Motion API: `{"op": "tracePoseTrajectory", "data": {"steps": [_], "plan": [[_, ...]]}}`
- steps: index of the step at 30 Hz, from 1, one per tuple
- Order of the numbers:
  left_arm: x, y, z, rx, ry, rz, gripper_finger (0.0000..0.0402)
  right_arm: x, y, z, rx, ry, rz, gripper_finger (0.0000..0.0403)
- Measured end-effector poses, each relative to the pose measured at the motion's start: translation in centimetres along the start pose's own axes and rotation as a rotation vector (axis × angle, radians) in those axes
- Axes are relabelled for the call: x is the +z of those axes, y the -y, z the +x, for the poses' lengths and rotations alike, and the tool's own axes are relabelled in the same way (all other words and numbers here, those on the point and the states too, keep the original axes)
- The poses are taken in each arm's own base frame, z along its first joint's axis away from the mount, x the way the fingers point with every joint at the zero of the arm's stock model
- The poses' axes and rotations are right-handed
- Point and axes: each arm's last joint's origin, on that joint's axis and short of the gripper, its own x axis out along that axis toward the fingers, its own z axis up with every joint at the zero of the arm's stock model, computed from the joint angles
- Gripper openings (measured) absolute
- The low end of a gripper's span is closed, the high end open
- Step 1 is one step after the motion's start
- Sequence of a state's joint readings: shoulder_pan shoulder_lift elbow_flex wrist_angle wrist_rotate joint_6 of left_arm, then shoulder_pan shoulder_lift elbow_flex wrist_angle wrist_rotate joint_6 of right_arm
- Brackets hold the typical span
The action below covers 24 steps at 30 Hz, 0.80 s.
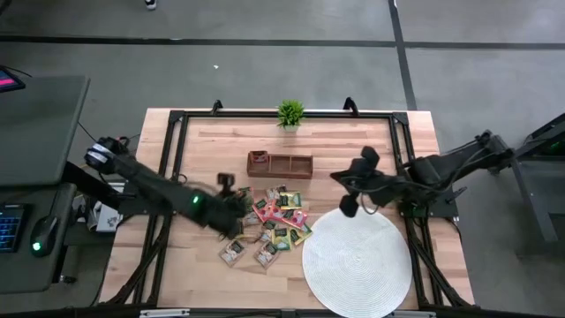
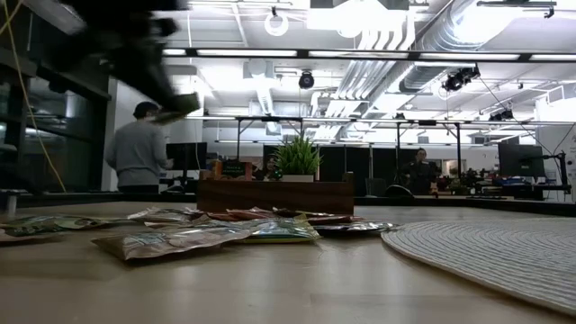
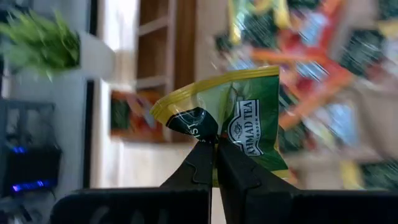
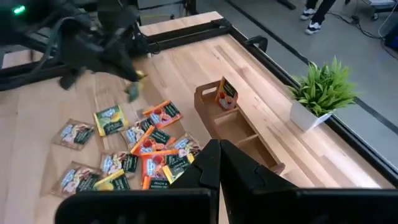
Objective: Pick & Place Tea
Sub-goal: Put the yellow tea bag into the middle section of the wooden organizer
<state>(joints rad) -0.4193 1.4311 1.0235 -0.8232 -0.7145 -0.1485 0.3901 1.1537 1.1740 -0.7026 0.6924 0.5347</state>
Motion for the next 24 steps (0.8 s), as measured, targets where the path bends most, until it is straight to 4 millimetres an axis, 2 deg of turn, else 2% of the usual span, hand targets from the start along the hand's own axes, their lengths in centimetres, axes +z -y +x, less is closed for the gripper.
{"op": "tracePoseTrajectory", "data": {"steps": [6, 11, 17, 24], "plan": [[2.4, -4.2, 3.9, 0.050, 0.084, 0.026, 0.0000, -1.6, 1.3, -0.4, 0.033, 0.023, 0.038, 0.0000], [3.4, -6.9, 7.0, 0.088, 0.066, 0.101, 0.0000, -2.6, 1.7, -0.3, 0.072, 0.035, 0.058, 0.0000], [4.7, -8.5, 10.1, 0.096, -0.013, 0.191, 0.0000, -3.0, 1.7, -0.2, 0.107, 0.030, 0.054, 0.0000], [7.2, -8.5, 12.1, 0.110, -0.025, 0.236, 0.0000, -2.9, 1.6, -0.2, 0.124, 0.029, 0.050, 0.0000]]}}
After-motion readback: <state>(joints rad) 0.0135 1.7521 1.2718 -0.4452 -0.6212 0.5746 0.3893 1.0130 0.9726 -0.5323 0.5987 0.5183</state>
